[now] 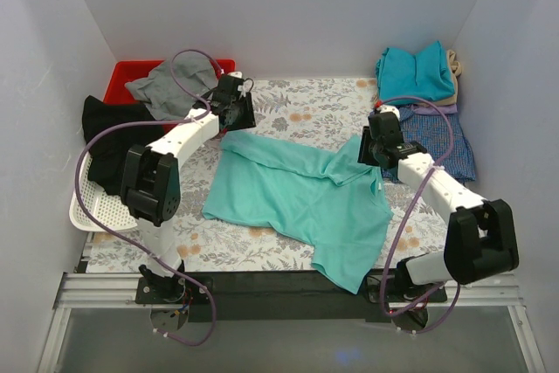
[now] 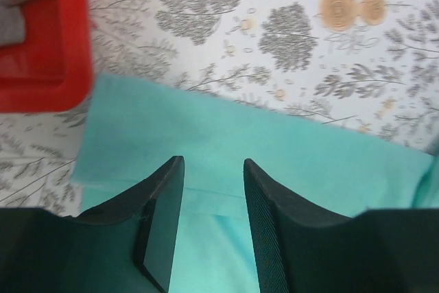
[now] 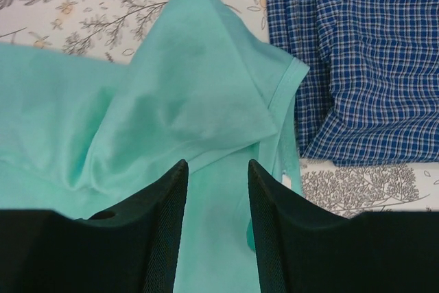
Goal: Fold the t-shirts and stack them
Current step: Fold the tshirt
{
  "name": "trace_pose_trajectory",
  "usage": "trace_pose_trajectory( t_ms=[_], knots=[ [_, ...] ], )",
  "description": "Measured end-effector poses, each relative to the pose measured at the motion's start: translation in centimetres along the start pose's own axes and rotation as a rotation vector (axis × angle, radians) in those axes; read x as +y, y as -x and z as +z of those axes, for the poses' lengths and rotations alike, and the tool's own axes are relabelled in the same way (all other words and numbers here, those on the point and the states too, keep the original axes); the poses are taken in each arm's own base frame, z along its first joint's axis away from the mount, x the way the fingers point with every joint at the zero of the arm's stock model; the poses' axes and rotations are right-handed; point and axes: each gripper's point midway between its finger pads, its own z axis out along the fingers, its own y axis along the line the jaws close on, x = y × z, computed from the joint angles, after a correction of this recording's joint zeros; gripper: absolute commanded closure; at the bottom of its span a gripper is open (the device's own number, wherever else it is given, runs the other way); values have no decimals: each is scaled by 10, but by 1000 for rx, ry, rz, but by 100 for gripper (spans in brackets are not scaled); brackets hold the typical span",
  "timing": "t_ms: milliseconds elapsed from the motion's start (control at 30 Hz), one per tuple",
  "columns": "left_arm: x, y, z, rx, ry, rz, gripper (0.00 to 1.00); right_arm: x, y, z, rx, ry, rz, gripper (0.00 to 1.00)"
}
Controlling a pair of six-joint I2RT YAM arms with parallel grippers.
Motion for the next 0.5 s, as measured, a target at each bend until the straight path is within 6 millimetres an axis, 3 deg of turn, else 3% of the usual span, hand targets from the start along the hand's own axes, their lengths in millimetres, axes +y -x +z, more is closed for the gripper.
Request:
trace_pose_trajectory(
  t_ms=[200,367,500],
  knots=[
    [-27,1,17,26,-123,-10,62,-16,9,30,-18,-38,23,58],
    [-30,-18,32,89,-143,-9,62,-25,18,45,-41,-28,18,59],
    [-32,-22,33,102,-157,-8,62,-29,12,59,-13,-8,10,60]
  ],
)
